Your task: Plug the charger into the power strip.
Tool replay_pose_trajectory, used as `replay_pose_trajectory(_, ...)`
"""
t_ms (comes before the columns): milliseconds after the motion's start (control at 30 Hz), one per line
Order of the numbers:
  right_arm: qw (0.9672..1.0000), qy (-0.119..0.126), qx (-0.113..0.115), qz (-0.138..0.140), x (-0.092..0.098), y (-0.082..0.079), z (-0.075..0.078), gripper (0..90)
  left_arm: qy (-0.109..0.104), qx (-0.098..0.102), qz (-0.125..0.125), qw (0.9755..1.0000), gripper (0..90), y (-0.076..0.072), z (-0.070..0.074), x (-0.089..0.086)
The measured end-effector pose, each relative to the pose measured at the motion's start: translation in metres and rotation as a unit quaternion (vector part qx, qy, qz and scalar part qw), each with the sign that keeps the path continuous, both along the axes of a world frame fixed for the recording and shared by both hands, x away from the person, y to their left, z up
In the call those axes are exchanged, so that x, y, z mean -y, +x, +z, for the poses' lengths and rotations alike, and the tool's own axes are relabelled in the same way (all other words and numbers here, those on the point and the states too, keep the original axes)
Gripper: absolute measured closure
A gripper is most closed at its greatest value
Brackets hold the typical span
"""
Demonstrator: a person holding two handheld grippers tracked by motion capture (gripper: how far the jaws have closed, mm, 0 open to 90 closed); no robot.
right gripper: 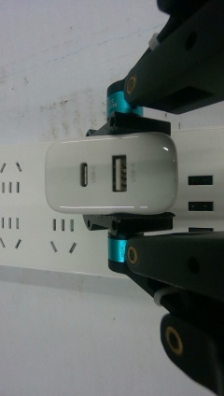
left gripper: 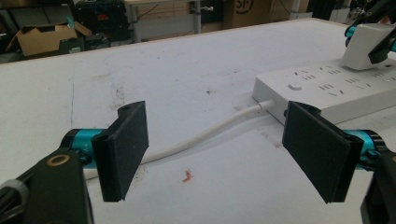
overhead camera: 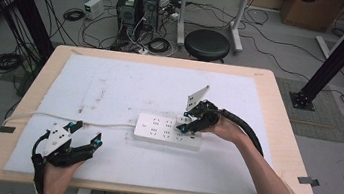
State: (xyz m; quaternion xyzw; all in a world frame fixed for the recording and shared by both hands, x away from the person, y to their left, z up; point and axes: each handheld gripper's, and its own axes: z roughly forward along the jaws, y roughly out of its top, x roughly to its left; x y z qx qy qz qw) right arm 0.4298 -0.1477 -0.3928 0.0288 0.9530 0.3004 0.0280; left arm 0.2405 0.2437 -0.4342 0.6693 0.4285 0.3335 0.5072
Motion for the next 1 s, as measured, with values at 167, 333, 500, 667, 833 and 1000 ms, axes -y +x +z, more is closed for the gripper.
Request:
replay_pose_trajectory(167,1.0,-0.001,0.006,0.0,-0.001,-0.002,0.0,64.1,0.001,-0.001,0.0,1.0,22.7,0.003,0.0,-0.001)
replay_pose_trajectory(333,0.9999,0.006,-0.011,-0.001,0.001,0.003,-0.001,64.1,0.003,-0.001,-0.005,1.0,22.7,0.004,0.002,0.003)
replay_pose_trajectory(500,0.9999,0.002,-0.01,0.002,0.0,0.003,-0.001,64.1,0.003,-0.002,-0.004,1.0,22.9,0.005,0.002,0.002)
replay_pose_trajectory(667,0.9999,-0.008,0.014,0.003,-0.002,-0.004,-0.001,64.1,0.006,-0.001,-0.005,1.0,22.9,0.005,0.004,0.003)
replay_pose_trajectory(833,0.9996,-0.012,0.025,0.006,-0.004,-0.006,-0.001,64.1,0.006,-0.002,-0.004,1.0,22.9,0.005,0.003,0.003)
replay_pose_trajectory(1000,0.9999,0.006,-0.006,0.005,0.0,0.002,-0.004,64.0,0.001,-0.001,0.001,1.0,22.9,0.003,0.003,0.001)
